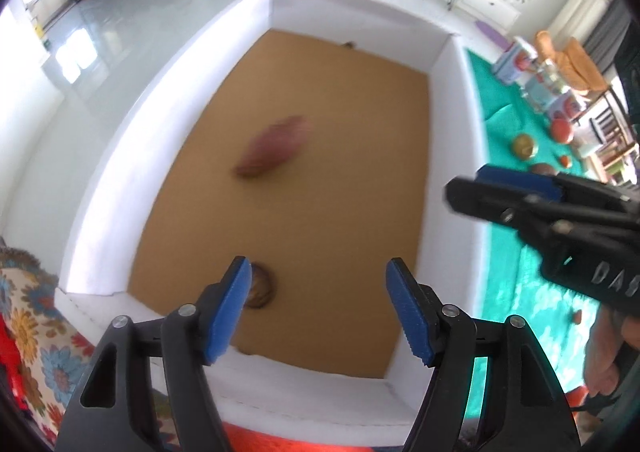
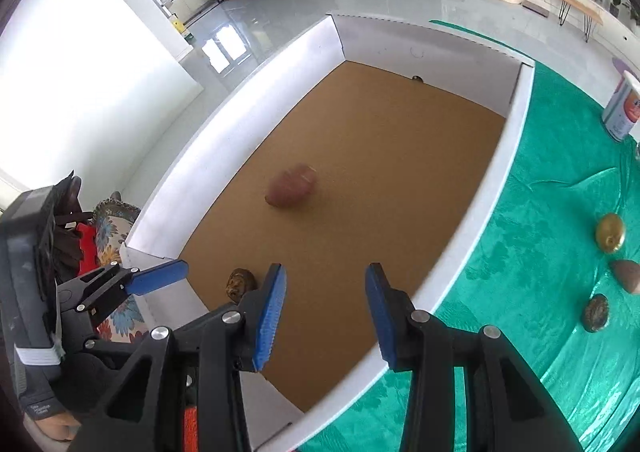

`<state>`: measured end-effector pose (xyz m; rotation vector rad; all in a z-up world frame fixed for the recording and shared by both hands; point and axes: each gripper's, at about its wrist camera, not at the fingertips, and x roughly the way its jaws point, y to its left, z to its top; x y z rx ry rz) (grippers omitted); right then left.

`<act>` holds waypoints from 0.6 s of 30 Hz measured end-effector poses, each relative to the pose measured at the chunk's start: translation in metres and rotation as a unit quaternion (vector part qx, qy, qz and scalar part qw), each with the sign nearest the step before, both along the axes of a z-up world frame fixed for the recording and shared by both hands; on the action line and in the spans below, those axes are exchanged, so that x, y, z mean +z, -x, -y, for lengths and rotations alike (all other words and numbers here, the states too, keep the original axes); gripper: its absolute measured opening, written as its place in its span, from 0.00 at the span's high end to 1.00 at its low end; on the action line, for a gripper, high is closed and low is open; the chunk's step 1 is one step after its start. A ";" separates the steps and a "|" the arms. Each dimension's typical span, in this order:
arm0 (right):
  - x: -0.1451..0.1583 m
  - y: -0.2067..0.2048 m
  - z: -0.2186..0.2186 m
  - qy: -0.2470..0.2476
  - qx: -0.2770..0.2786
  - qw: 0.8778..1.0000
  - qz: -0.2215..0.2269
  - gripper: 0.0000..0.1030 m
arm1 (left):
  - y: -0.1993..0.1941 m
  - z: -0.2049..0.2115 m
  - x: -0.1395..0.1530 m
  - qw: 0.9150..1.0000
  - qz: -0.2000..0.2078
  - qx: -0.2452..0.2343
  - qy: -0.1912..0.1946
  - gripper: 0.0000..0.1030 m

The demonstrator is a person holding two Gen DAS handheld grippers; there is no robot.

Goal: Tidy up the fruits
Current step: 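Withdraw both tools from the box back over the table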

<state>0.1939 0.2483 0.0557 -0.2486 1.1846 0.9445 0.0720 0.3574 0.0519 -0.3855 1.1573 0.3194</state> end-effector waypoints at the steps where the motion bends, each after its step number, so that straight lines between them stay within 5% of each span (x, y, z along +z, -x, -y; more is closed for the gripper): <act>1: 0.006 0.001 0.003 0.002 0.001 1.000 0.002 0.59 | -0.001 0.003 0.005 1.000 0.005 0.002 0.002 0.29; 8: 0.045 0.001 0.073 -0.028 -0.024 0.999 0.019 0.55 | -0.003 0.064 0.031 0.998 0.047 -0.033 -0.005 0.23; 13: 0.047 0.000 0.198 -0.033 -0.092 0.993 0.068 0.50 | -0.008 0.150 0.029 0.989 0.095 -0.110 0.019 0.11; 15: 0.037 0.004 0.265 -0.029 -0.143 0.984 0.104 0.44 | -0.016 0.188 0.010 0.985 0.105 -0.138 0.022 0.08; 18: 0.004 0.013 0.381 -0.011 -0.251 0.955 0.158 0.33 | -0.037 0.237 -0.037 0.979 0.111 -0.171 0.020 0.08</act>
